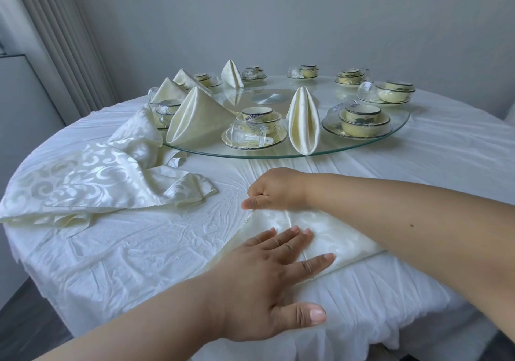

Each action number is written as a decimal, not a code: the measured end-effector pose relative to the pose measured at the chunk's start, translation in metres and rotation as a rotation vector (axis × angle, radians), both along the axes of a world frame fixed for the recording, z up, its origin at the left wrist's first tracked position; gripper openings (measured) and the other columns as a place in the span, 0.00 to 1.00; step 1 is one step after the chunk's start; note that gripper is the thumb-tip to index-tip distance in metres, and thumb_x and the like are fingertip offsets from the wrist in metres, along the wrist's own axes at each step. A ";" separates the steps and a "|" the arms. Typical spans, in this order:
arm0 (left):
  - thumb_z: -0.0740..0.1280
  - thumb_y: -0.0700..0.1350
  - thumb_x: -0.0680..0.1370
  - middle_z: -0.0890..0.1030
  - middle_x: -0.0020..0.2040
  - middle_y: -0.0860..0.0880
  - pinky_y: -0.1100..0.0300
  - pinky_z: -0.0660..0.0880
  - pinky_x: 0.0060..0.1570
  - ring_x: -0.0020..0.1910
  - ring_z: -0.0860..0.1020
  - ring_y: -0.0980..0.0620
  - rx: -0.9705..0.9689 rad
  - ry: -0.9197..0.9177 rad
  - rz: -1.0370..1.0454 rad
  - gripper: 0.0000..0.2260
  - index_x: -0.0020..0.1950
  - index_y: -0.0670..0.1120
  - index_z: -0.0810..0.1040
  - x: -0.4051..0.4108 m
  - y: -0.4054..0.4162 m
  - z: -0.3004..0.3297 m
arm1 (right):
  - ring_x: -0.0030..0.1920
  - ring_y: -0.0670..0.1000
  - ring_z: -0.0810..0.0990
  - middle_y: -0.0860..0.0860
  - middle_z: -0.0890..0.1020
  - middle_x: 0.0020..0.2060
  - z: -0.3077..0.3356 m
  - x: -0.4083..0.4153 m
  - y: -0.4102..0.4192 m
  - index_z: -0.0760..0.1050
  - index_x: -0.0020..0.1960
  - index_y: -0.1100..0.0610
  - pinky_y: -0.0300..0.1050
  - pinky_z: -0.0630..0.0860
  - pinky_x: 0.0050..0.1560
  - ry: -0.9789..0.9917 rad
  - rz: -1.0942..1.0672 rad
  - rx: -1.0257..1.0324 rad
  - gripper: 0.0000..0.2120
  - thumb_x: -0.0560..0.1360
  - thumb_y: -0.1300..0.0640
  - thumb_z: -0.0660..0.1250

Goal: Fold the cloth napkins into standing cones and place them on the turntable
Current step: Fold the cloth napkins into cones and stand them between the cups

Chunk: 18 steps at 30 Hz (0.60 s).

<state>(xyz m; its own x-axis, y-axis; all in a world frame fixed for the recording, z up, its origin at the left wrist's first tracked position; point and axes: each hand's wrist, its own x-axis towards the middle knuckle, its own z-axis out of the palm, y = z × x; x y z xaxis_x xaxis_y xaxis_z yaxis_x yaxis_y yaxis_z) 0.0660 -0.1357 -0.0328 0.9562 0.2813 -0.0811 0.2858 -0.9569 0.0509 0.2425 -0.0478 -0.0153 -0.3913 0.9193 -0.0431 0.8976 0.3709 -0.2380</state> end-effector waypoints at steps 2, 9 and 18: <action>0.42 0.71 0.73 0.38 0.78 0.51 0.54 0.36 0.75 0.75 0.33 0.57 -0.006 0.016 -0.004 0.33 0.76 0.65 0.39 0.000 0.002 0.001 | 0.33 0.48 0.70 0.47 0.72 0.30 0.001 0.000 0.000 0.69 0.35 0.55 0.45 0.67 0.38 -0.065 -0.047 0.000 0.24 0.78 0.37 0.56; 0.44 0.72 0.72 0.35 0.78 0.54 0.54 0.36 0.75 0.73 0.30 0.61 -0.028 0.049 0.018 0.40 0.79 0.54 0.44 -0.002 0.002 0.008 | 0.43 0.53 0.76 0.49 0.76 0.38 -0.001 0.038 -0.012 0.72 0.38 0.53 0.44 0.67 0.40 -0.226 -0.498 0.071 0.24 0.79 0.36 0.51; 0.38 0.72 0.71 0.43 0.79 0.53 0.59 0.39 0.75 0.76 0.38 0.61 -0.048 -0.021 0.089 0.42 0.79 0.49 0.40 0.015 -0.006 0.002 | 0.44 0.55 0.77 0.52 0.80 0.43 -0.011 0.081 -0.065 0.74 0.45 0.55 0.42 0.67 0.38 -0.267 -0.900 0.112 0.23 0.81 0.40 0.49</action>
